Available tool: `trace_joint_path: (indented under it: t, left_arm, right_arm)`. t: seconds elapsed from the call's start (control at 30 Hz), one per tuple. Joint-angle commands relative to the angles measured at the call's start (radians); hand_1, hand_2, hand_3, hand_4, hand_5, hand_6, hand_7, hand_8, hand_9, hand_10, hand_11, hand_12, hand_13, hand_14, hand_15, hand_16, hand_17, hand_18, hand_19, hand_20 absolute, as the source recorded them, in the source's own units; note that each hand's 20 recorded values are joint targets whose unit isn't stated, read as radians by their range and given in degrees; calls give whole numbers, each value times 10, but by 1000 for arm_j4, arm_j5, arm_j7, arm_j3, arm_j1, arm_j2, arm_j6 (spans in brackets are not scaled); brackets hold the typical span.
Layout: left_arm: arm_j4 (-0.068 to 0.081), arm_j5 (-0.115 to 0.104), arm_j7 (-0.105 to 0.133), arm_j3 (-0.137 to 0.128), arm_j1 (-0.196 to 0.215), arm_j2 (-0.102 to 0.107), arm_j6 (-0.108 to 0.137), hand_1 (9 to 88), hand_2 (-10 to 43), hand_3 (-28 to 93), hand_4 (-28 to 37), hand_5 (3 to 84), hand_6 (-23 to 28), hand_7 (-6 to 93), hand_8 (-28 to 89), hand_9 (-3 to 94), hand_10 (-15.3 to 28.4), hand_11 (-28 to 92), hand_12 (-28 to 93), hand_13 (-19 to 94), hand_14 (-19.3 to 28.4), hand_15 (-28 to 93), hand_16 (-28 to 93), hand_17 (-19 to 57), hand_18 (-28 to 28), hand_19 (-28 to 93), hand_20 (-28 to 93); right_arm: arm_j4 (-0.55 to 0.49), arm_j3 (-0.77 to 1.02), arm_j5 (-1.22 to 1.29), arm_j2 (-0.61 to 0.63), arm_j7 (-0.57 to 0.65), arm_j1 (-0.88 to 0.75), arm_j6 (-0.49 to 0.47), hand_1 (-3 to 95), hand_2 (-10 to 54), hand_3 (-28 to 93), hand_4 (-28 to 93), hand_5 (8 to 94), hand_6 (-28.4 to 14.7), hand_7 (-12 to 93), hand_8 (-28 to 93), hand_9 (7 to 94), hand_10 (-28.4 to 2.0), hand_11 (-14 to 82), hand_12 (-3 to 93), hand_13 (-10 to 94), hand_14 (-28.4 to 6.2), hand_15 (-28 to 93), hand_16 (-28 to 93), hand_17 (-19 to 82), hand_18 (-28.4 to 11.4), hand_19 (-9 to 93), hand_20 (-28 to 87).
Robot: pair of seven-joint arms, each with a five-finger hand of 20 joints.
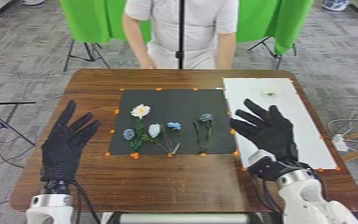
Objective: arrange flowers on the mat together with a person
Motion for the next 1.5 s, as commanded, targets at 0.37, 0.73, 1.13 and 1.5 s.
trace_joint_path:
  t: [0.37,0.73,1.13,1.5]
  left_arm:
    - [9,-7,-23,-23,9,-19,-18,203,81,737,-283,284,31,108,-93,352,172,205,116,296,239,447,-48,-43,253,604,37]
    - [15,-6,-24,-20,5,0,-23,205,82,735,-283,287,33,108,-92,356,174,216,114,295,240,467,-77,-37,266,621,14]
    - [2,6,-28,-44,10,-5,-37,207,82,731,-283,283,33,104,-90,351,174,213,117,292,239,454,-68,-11,283,652,-45]
    - [-8,1,-25,-46,19,-2,-26,209,82,726,-283,280,33,101,-87,347,175,214,118,295,240,448,-67,7,284,691,-169]
  right_arm:
    - [8,37,-24,-67,5,-10,-11,122,160,748,-275,461,-35,132,-127,478,-184,119,137,365,-192,301,126,74,-185,429,166]
    - [16,11,-29,-43,9,13,-14,123,160,749,-275,465,-35,137,-126,483,-183,124,138,372,-194,313,125,72,-186,434,165]
    - [19,7,-24,-45,18,21,-19,123,159,750,-274,465,-34,138,-128,485,-185,124,137,374,-195,319,121,72,-186,437,166]
    - [17,14,-24,-51,23,9,-24,123,158,751,-274,465,-34,138,-128,486,-184,125,138,376,-195,322,119,71,-186,438,166]
